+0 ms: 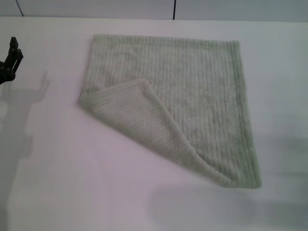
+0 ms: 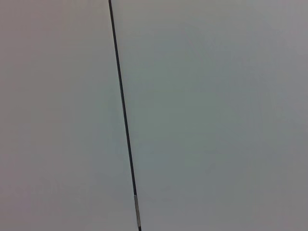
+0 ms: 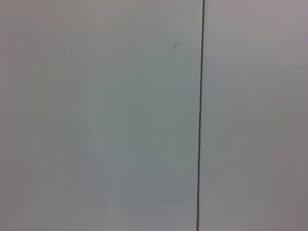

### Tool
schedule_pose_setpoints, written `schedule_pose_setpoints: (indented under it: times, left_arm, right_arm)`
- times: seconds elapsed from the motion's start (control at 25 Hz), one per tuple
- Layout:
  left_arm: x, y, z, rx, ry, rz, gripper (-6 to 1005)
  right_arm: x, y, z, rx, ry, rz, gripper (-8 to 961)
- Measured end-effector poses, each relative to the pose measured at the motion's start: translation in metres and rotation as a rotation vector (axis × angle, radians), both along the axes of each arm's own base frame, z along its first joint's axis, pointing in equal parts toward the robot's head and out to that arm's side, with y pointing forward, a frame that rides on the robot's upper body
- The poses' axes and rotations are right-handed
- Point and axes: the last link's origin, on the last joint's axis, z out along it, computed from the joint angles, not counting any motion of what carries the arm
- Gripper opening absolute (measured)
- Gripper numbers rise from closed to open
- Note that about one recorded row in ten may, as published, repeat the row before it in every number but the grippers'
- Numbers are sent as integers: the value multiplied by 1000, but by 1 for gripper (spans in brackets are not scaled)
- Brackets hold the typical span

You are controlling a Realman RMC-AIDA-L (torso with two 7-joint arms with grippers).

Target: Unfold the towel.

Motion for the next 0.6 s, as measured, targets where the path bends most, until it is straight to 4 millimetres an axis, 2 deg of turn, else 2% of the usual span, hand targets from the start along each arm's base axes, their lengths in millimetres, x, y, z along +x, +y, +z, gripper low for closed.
schedule_pose_setpoints:
  times: [0.4, 0.6]
  left_arm:
    - [0, 0, 0, 2, -1, 1, 851]
    - [0, 1, 0, -2, -22, -2, 851]
  right_arm:
    - [-1, 2, 0, -3, 2, 4, 740]
    - [-4, 13, -8, -48, 37, -6, 712]
